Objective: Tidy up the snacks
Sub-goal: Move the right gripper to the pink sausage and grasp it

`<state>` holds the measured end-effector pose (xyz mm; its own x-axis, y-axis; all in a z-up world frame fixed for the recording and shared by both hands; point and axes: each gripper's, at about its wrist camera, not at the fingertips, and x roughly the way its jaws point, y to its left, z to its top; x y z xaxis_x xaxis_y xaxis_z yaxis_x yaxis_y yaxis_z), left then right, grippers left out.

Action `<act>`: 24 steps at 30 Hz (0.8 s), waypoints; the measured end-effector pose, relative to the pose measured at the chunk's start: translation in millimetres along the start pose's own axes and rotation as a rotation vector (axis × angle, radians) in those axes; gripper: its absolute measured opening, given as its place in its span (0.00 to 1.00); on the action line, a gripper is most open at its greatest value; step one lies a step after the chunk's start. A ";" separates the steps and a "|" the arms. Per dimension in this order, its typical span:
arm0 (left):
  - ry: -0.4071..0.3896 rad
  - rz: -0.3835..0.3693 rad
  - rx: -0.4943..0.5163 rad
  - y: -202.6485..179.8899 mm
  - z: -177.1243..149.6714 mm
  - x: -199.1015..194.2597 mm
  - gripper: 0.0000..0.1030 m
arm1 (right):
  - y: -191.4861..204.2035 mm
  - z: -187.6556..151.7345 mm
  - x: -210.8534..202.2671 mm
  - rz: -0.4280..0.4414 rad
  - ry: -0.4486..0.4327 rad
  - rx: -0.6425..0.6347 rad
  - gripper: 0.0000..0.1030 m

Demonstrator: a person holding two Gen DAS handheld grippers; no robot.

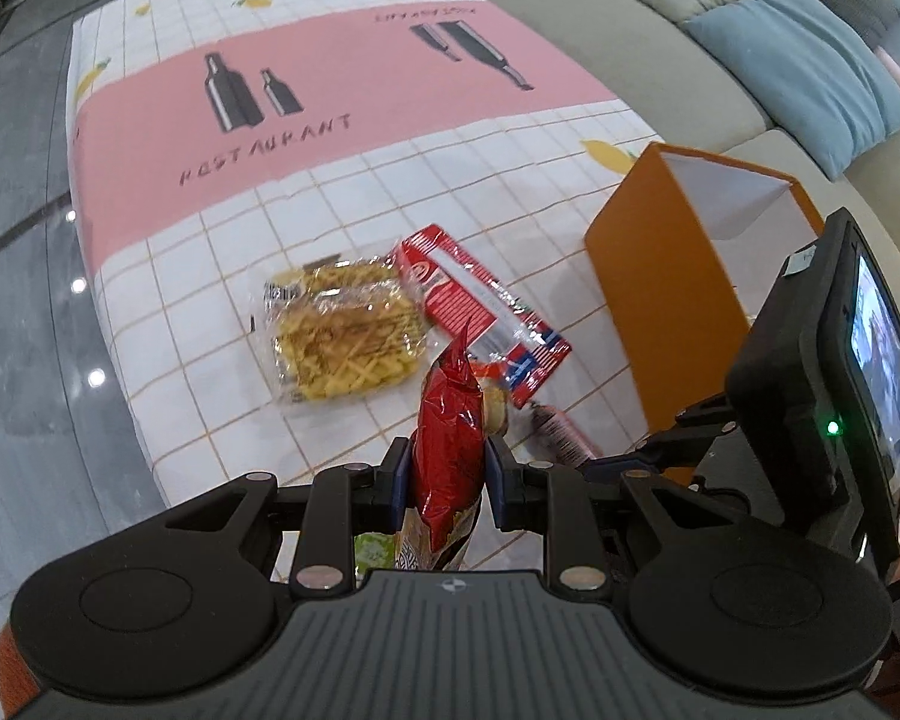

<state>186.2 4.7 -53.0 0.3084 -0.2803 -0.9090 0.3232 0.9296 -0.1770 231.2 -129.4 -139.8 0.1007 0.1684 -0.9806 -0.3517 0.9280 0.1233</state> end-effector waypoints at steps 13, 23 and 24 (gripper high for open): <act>0.024 0.005 -0.015 0.3 1.5 12.7 0.28 | -6.6 1.6 12.5 0.024 0.002 0.031 0.00; -0.001 0.040 -0.022 -9.4 -3.5 -4.7 0.28 | -15.5 -10.2 -23.5 0.083 -0.081 0.081 0.00; -0.002 0.040 -0.028 -9.3 -4.9 -6.4 0.28 | -13.7 -8.8 -21.6 0.095 -0.081 0.090 0.00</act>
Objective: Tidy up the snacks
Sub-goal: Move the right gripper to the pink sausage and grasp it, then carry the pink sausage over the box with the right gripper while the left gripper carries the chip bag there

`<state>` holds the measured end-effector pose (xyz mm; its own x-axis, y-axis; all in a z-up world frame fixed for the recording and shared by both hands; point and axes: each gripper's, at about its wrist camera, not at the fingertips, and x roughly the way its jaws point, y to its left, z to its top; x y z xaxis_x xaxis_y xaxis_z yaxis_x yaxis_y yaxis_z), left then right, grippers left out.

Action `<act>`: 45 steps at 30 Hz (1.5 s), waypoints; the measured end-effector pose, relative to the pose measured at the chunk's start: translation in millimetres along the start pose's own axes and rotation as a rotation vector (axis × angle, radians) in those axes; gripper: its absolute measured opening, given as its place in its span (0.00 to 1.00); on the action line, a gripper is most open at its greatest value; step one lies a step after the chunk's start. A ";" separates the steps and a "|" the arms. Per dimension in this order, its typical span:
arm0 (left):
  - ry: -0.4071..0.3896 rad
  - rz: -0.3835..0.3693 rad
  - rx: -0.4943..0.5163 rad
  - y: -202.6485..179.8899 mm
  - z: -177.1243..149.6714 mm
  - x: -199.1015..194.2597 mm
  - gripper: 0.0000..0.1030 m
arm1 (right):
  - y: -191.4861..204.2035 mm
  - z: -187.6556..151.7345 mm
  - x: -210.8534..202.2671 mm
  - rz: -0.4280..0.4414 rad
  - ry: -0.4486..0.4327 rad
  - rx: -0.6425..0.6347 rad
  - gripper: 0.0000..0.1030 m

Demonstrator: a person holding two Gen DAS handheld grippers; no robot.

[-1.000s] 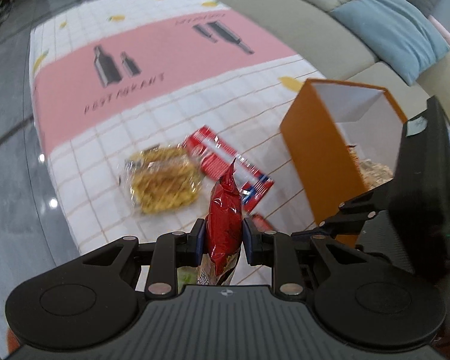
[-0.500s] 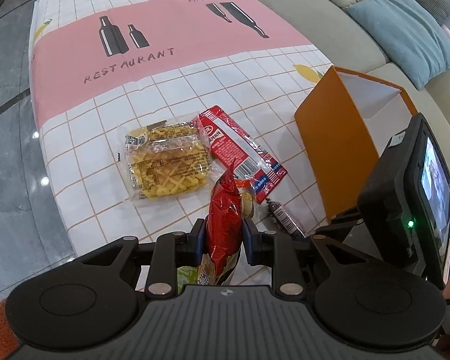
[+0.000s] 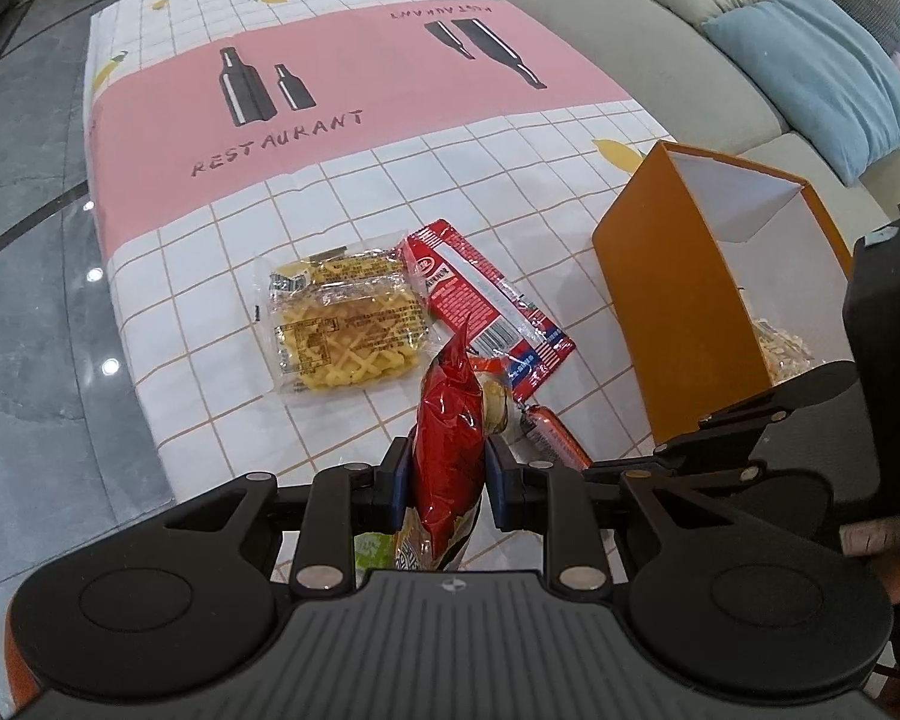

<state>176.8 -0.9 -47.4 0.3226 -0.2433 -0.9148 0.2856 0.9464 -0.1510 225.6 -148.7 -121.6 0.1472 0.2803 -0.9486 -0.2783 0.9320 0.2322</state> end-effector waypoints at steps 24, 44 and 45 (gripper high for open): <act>0.025 -0.013 -0.049 -1.1 -9.2 5.9 0.28 | -0.3 5.5 44.7 -0.165 0.087 -0.042 0.24; -0.042 0.047 -0.012 -27.8 -0.6 -36.3 0.28 | -1.3 3.8 -63.5 -0.065 -0.138 -0.035 0.20; -0.050 0.043 -0.009 -31.6 1.1 -39.8 0.28 | -2.5 3.6 -72.0 -0.058 -0.159 -0.031 0.20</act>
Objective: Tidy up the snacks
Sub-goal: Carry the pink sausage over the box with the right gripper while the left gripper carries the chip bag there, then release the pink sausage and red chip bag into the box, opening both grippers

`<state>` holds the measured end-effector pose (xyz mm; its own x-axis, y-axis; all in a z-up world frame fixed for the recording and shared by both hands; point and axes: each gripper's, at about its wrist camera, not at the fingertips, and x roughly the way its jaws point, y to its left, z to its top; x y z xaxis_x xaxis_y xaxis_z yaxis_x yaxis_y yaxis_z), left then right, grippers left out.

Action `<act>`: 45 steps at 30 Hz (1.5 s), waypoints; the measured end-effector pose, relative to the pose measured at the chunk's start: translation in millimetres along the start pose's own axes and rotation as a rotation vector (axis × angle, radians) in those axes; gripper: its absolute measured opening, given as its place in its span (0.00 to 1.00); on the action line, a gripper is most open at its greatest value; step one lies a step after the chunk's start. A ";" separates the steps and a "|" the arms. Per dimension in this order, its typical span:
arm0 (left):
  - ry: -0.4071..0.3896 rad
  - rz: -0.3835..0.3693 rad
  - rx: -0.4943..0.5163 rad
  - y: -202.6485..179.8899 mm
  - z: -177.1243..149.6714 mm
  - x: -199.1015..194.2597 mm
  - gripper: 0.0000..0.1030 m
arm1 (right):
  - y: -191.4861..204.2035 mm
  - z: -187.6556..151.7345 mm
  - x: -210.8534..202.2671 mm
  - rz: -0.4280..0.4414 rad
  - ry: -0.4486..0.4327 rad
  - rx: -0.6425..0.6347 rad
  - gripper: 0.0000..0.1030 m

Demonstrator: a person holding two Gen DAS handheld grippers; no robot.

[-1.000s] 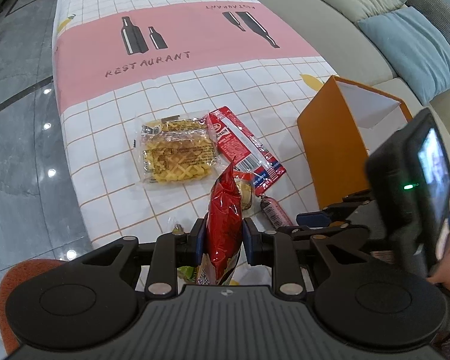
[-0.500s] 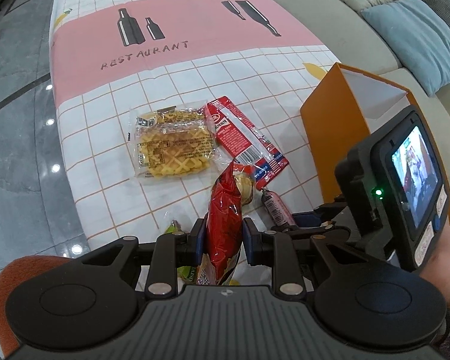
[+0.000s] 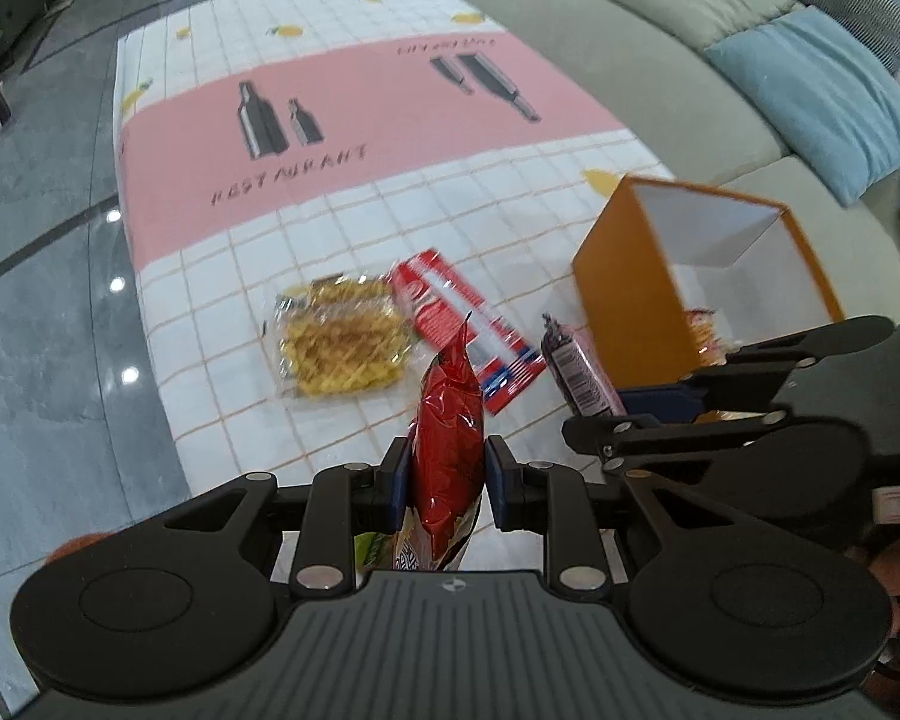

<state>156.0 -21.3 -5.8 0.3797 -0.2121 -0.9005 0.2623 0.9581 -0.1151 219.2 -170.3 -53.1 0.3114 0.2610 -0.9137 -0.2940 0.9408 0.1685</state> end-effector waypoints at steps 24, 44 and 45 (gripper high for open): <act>-0.030 -0.196 0.093 -134.6 87.4 33.3 0.28 | -157.9 9.7 -60.9 -0.190 -0.088 0.262 0.20; 0.072 -0.160 0.019 -148.0 105.7 129.8 0.28 | -227.7 4.1 30.8 -0.116 0.151 0.514 0.20; 0.076 -0.161 0.017 -147.5 105.3 131.1 0.28 | -228.9 4.6 36.0 -0.116 0.159 0.519 0.20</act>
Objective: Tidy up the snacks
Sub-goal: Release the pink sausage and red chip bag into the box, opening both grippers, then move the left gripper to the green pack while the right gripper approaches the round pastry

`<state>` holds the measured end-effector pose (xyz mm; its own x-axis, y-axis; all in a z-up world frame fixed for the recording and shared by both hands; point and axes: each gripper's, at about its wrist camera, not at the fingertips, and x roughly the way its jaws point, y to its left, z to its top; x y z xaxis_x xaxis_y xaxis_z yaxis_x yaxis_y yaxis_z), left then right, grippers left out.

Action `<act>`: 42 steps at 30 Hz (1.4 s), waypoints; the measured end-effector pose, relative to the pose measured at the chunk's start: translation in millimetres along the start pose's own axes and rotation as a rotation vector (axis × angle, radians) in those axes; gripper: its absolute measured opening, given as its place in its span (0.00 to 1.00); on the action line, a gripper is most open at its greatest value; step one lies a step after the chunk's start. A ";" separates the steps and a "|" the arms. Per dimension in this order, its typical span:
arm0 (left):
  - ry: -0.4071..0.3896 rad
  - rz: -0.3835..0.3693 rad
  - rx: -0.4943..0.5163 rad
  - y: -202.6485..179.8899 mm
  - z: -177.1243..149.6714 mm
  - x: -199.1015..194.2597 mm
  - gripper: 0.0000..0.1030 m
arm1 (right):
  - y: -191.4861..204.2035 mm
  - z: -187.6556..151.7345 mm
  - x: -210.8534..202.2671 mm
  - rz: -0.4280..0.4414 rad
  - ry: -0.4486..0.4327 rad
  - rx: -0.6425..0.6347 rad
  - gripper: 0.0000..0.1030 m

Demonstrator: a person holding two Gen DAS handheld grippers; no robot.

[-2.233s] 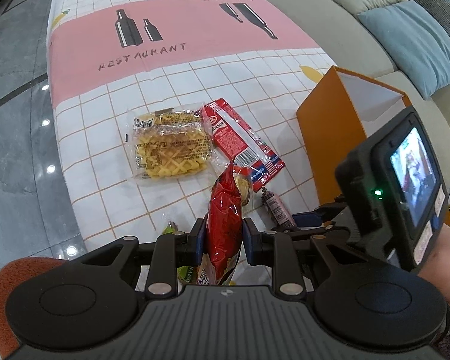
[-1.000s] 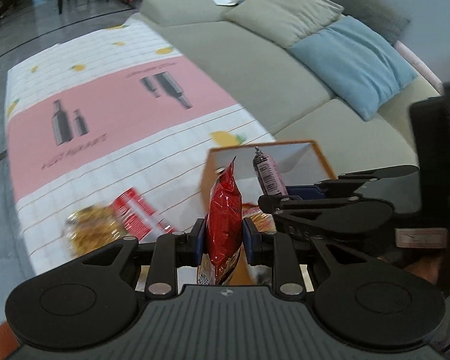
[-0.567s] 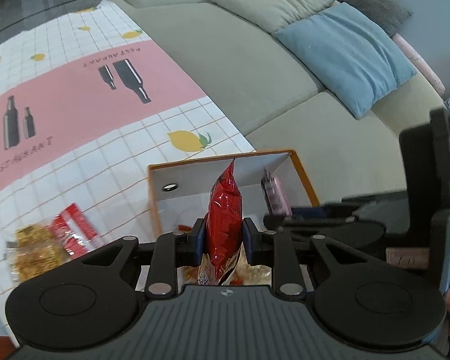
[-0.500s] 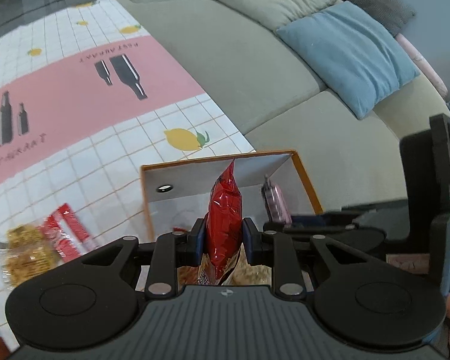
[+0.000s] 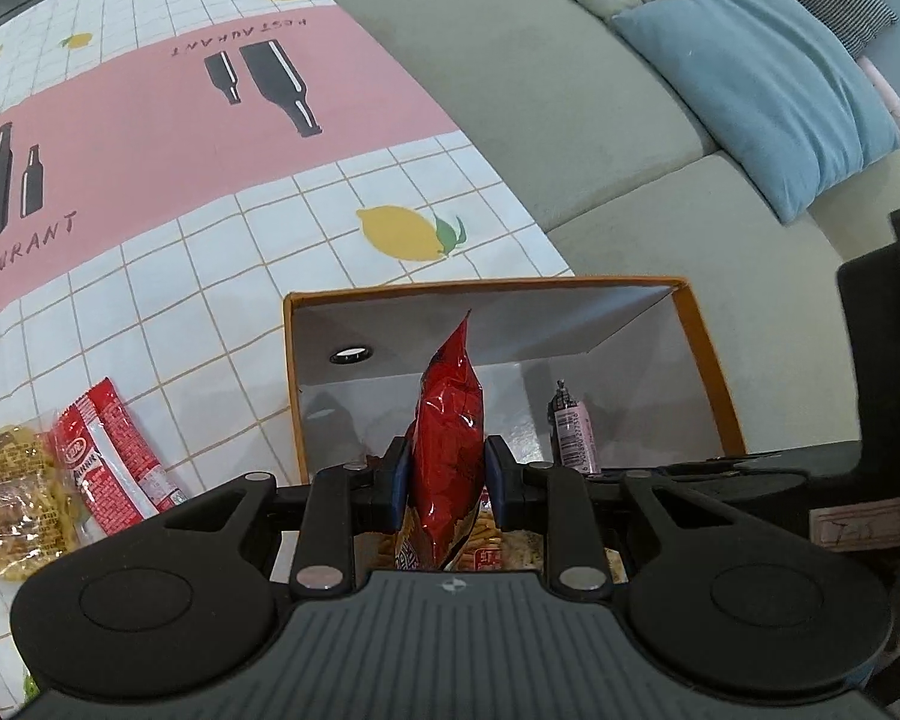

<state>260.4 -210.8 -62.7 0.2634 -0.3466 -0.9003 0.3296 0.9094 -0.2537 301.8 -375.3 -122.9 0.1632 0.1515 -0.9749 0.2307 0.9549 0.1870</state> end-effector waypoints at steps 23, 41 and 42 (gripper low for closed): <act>-0.111 0.054 0.080 9.5 -26.1 -65.4 0.41 | 15.4 -10.8 -1.2 -0.025 -0.009 -0.024 0.45; -0.190 0.229 0.017 91.9 -85.0 -118.2 0.46 | 51.9 -43.5 -48.7 -0.014 -0.188 -0.014 0.46; -0.194 0.231 0.014 96.1 -87.8 -121.0 0.49 | 58.0 -46.9 -53.1 -0.018 -0.217 -0.027 0.46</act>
<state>180.6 -61.3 -9.2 0.5011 -0.1693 -0.8487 0.2527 0.9666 -0.0436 261.5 -316.0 -65.9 0.3623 0.0790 -0.9287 0.2104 0.9638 0.1640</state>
